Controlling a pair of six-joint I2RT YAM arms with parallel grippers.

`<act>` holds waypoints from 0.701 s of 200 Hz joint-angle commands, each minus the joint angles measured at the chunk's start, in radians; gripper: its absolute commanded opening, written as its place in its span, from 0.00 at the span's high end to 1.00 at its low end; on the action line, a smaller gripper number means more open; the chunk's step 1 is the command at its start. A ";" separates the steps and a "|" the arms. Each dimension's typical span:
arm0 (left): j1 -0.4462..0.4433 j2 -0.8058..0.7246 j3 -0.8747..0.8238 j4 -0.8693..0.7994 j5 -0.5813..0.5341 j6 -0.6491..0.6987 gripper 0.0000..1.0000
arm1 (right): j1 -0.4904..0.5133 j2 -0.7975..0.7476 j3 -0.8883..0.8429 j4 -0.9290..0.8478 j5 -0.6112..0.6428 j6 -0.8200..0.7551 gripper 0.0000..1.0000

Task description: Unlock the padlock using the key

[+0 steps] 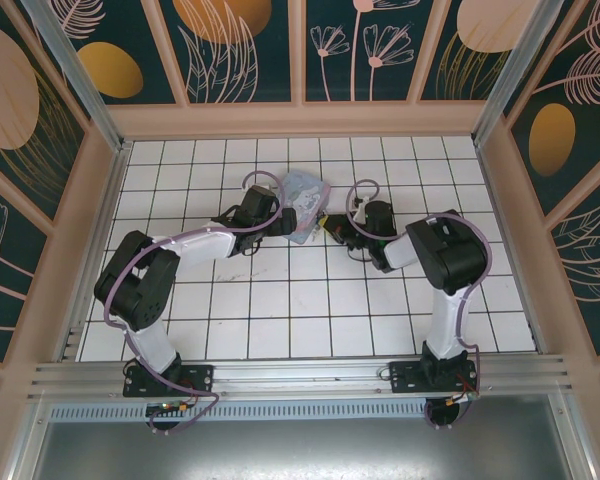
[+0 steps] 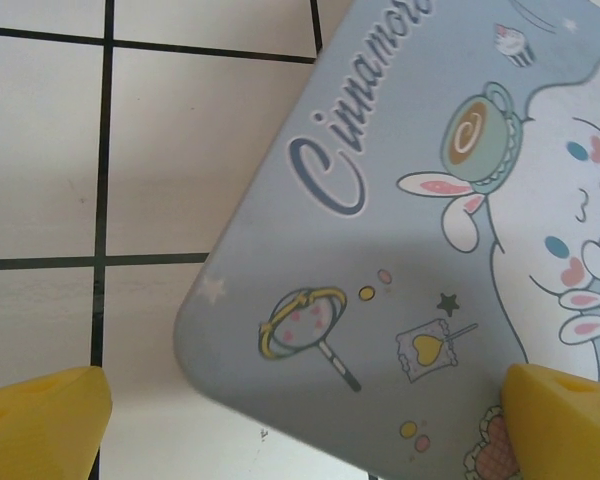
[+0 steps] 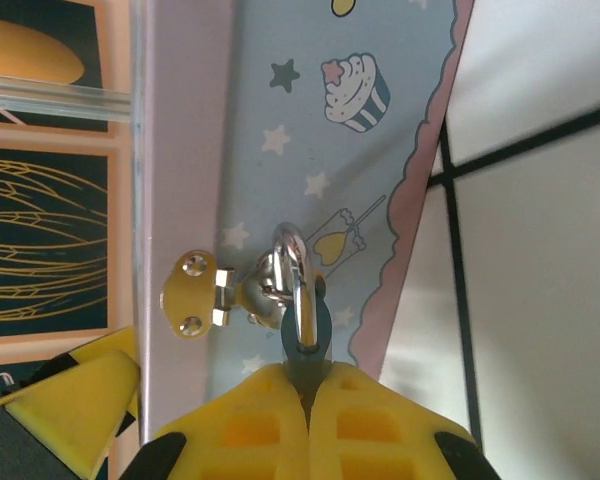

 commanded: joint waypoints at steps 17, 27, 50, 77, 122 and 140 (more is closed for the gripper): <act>0.007 0.047 -0.075 -0.200 -0.030 0.022 0.01 | -0.019 -0.026 0.048 -0.056 -0.031 -0.104 1.00; 0.006 0.048 -0.076 -0.201 -0.029 0.023 0.02 | -0.023 -0.038 0.052 -0.119 -0.012 -0.135 1.00; 0.006 0.051 -0.076 -0.202 -0.029 0.026 0.01 | -0.038 -0.053 0.065 -0.236 0.019 -0.187 1.00; 0.006 0.051 -0.076 -0.207 -0.031 0.028 0.01 | -0.070 -0.044 0.115 -0.352 0.018 -0.241 1.00; 0.007 0.055 -0.079 -0.205 -0.028 0.026 0.02 | -0.100 -0.035 0.194 -0.397 -0.007 -0.247 1.00; 0.006 0.055 -0.082 -0.205 -0.027 0.028 0.01 | -0.100 -0.035 0.204 -0.371 -0.023 -0.227 1.00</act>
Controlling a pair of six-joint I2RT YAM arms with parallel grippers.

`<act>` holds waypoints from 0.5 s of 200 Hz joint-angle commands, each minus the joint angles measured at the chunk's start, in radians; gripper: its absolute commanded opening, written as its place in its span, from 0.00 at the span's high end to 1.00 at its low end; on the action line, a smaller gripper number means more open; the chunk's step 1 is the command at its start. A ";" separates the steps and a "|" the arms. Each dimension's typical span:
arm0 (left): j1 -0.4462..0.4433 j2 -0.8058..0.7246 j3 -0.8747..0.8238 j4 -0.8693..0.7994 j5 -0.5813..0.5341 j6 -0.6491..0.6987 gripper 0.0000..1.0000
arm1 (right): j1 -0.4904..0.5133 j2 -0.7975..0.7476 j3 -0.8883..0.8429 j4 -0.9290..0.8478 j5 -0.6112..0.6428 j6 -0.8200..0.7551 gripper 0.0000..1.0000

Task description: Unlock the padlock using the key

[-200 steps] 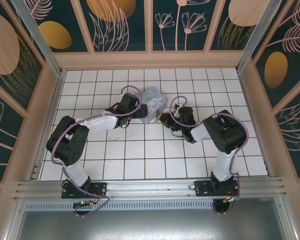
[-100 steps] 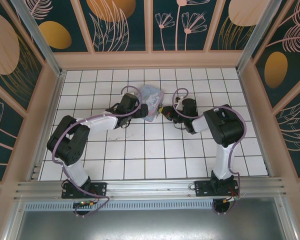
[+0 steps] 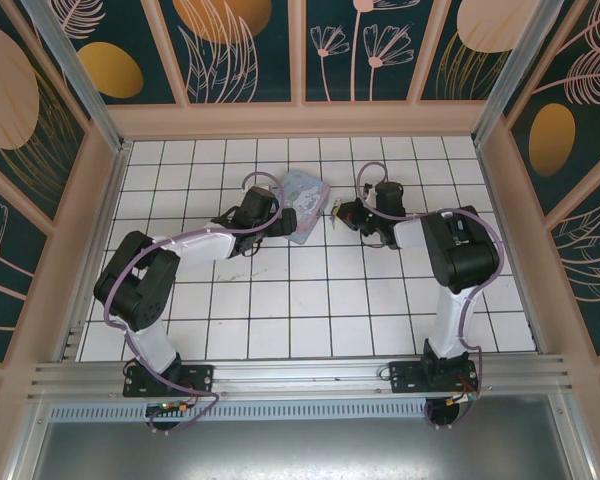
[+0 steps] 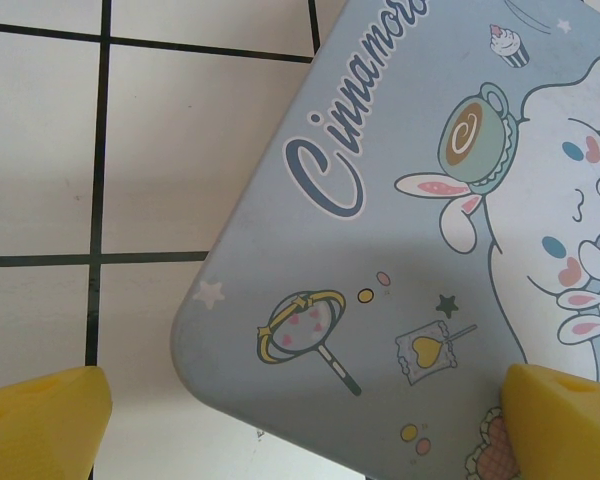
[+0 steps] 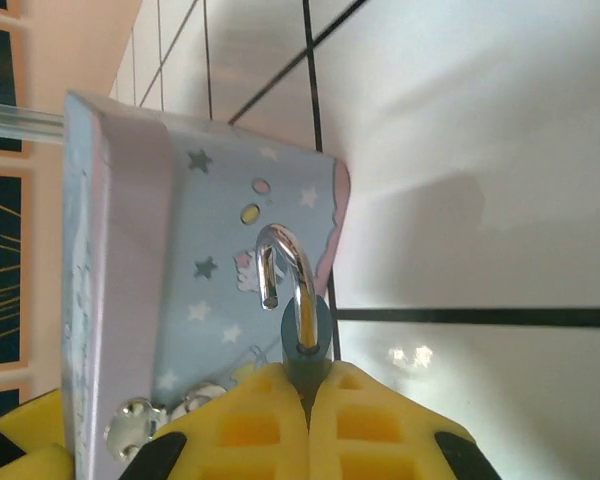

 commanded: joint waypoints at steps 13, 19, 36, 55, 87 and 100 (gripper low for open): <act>0.006 0.055 -0.072 -0.224 -0.032 0.035 0.02 | 0.005 -0.024 0.035 0.003 -0.026 -0.001 1.00; 0.006 0.052 -0.072 -0.223 -0.033 0.036 0.02 | 0.006 -0.029 0.030 0.003 -0.026 -0.002 1.00; 0.006 0.046 -0.067 -0.224 -0.036 0.040 0.01 | 0.008 -0.063 -0.008 0.009 -0.021 0.002 1.00; 0.007 0.031 -0.050 -0.228 -0.031 0.043 0.02 | 0.016 -0.117 -0.067 0.013 -0.010 0.009 1.00; 0.006 -0.009 0.013 -0.246 -0.022 0.045 0.01 | 0.062 -0.206 -0.157 -0.021 0.012 -0.002 1.00; 0.006 -0.033 0.041 -0.257 -0.019 0.044 0.01 | 0.095 -0.240 -0.184 -0.059 0.031 -0.016 1.00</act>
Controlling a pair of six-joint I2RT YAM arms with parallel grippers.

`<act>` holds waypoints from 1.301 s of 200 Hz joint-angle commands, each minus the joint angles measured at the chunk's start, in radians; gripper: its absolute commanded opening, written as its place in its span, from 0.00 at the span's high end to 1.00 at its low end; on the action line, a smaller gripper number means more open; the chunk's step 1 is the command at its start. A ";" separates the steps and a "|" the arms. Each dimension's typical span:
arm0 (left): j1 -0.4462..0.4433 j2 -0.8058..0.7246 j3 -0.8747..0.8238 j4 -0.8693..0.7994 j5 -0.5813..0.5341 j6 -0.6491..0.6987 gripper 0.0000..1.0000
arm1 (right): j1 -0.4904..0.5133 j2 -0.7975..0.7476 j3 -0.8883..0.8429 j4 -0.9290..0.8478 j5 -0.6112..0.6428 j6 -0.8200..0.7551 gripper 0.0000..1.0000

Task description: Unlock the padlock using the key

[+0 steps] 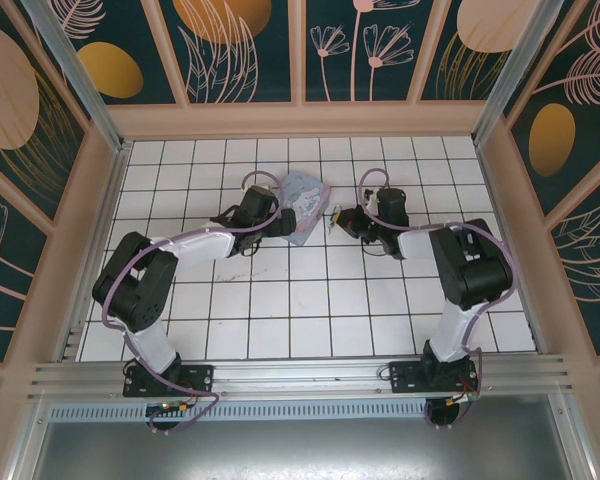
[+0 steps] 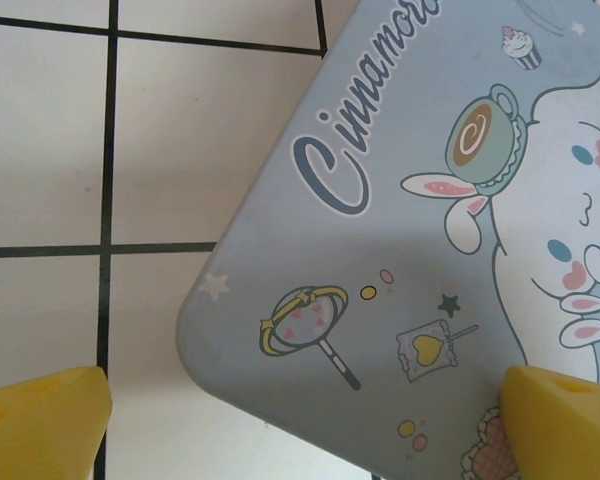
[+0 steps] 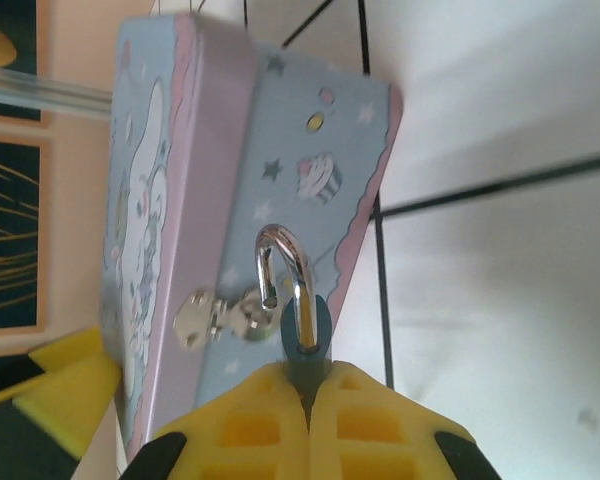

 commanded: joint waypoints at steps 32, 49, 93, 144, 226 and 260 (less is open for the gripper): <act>0.006 -0.095 0.074 -0.215 -0.006 0.036 0.01 | 0.155 -0.152 -0.103 -0.104 0.087 -0.022 1.00; 0.007 -0.136 0.090 -0.223 0.004 0.028 0.01 | 0.198 -0.185 -0.140 -0.105 0.119 0.004 1.00; 0.006 -0.266 0.080 -0.250 -0.005 0.015 0.01 | 0.311 -0.214 -0.240 -0.033 0.120 0.102 1.00; 0.007 -0.394 -0.005 -0.260 -0.024 -0.011 0.01 | 0.425 -0.221 -0.303 -0.016 0.165 0.159 1.00; 0.006 -0.601 -0.175 -0.266 -0.059 -0.080 0.01 | 0.351 -0.569 -0.326 -0.260 0.282 0.096 0.14; 0.007 -0.707 -0.213 -0.247 -0.141 -0.089 0.01 | 0.242 -0.746 -0.228 -0.488 0.349 0.009 0.01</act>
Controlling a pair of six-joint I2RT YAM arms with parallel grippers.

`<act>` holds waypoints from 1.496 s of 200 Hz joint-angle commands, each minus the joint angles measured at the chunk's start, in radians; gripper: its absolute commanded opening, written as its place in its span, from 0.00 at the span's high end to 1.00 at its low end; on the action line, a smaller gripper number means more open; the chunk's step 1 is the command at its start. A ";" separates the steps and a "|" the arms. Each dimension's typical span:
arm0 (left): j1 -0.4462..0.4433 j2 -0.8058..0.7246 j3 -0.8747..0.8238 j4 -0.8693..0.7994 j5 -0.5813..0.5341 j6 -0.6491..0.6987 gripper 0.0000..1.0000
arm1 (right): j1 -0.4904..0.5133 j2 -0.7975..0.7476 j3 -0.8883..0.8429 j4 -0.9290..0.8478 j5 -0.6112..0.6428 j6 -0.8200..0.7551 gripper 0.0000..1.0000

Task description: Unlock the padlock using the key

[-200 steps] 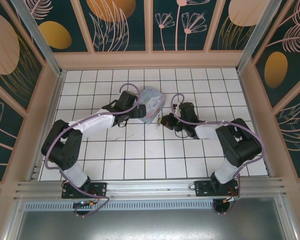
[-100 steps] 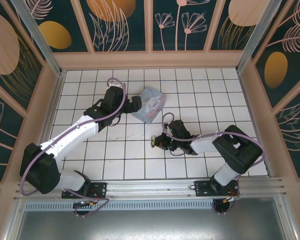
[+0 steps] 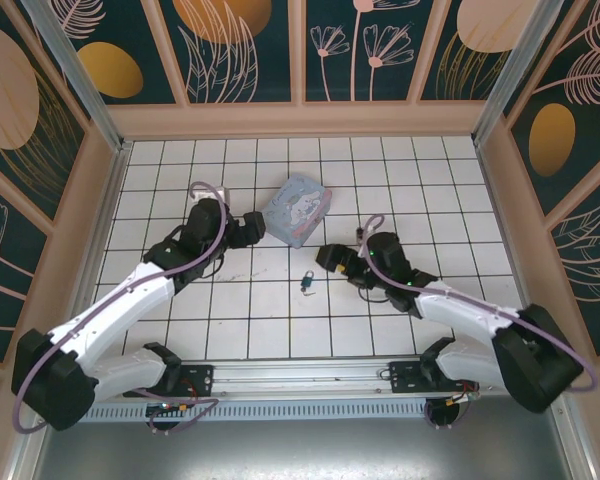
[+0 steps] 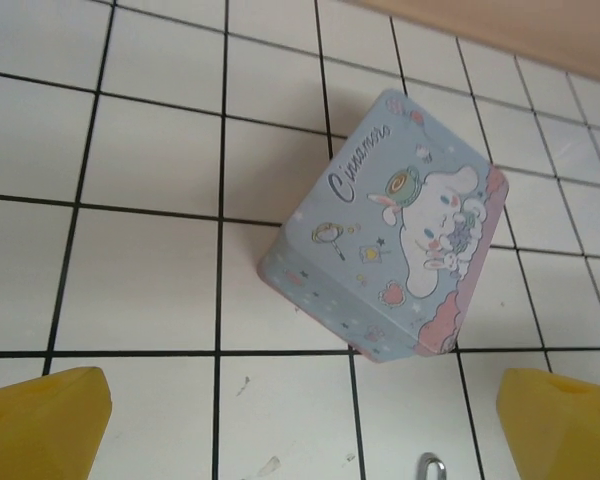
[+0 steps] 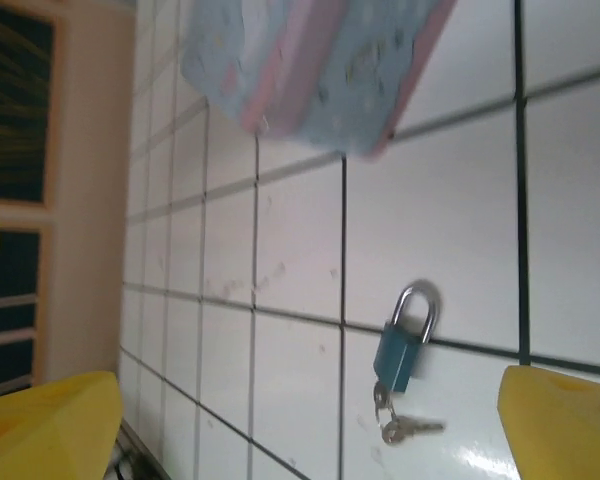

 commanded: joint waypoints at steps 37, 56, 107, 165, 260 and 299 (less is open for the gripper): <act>0.006 -0.157 -0.055 0.074 -0.281 0.056 0.01 | -0.207 -0.153 0.262 -0.445 0.298 -0.181 0.01; 0.006 -0.193 -0.091 0.165 -0.414 0.129 0.01 | -0.273 -0.126 0.318 -0.460 0.424 -0.202 0.01; 0.047 -0.203 -0.202 0.533 -0.611 0.440 0.01 | -0.337 -0.074 0.286 -0.240 0.661 -0.294 0.01; 0.230 -0.036 -0.384 0.862 -0.529 0.582 0.01 | -0.378 -0.103 0.035 0.173 0.739 -0.599 0.01; 0.406 0.224 -0.621 1.395 -0.367 0.545 0.01 | -0.602 0.049 -0.163 0.609 0.613 -0.774 0.01; 0.448 0.297 -0.645 1.537 -0.255 0.587 0.01 | -0.613 0.235 -0.256 0.935 0.449 -0.857 0.01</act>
